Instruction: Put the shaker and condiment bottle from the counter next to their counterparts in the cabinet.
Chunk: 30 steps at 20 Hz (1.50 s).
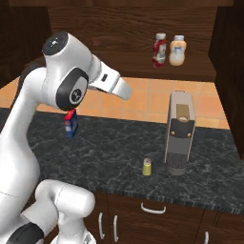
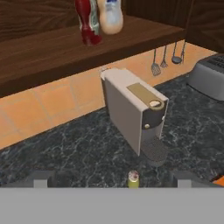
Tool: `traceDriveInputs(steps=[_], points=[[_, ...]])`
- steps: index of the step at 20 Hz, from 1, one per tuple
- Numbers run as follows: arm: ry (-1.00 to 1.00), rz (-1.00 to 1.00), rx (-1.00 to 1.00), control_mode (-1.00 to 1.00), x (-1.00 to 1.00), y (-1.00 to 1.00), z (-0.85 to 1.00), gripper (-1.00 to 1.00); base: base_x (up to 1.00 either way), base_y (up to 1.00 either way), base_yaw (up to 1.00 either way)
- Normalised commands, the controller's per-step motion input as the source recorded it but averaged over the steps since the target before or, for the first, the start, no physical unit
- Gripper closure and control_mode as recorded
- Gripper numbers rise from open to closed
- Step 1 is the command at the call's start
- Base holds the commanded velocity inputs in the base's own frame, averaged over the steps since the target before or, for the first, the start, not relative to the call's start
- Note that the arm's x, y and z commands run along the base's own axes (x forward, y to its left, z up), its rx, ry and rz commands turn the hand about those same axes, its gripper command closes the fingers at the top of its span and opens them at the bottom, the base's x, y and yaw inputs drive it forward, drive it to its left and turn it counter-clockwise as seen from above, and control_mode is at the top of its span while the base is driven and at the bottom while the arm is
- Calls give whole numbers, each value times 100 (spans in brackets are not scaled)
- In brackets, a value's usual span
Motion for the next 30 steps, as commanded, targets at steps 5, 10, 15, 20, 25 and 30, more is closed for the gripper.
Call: traceDriveInputs(steps=[5, 10, 15, 20, 25, 30], points=[[-2, -18, -20, -100, -46, 36, -84, -100, 0, 0, 0], [2, -8, -7, -100, -27, 18, -59, -100, 0, 0, 0], [1, -9, -2, -100, -27, 1, -59, -100, 0, 0, 0], [-3, -6, -2, -100, -12, 0, -58, -100, 0, 0, 0], [-26, -9, -12, -100, 0, 1, -87, -100, 0, 0, 0], [-33, -8, -12, -100, 0, 0, -87, -100, 0, 0, 0]])
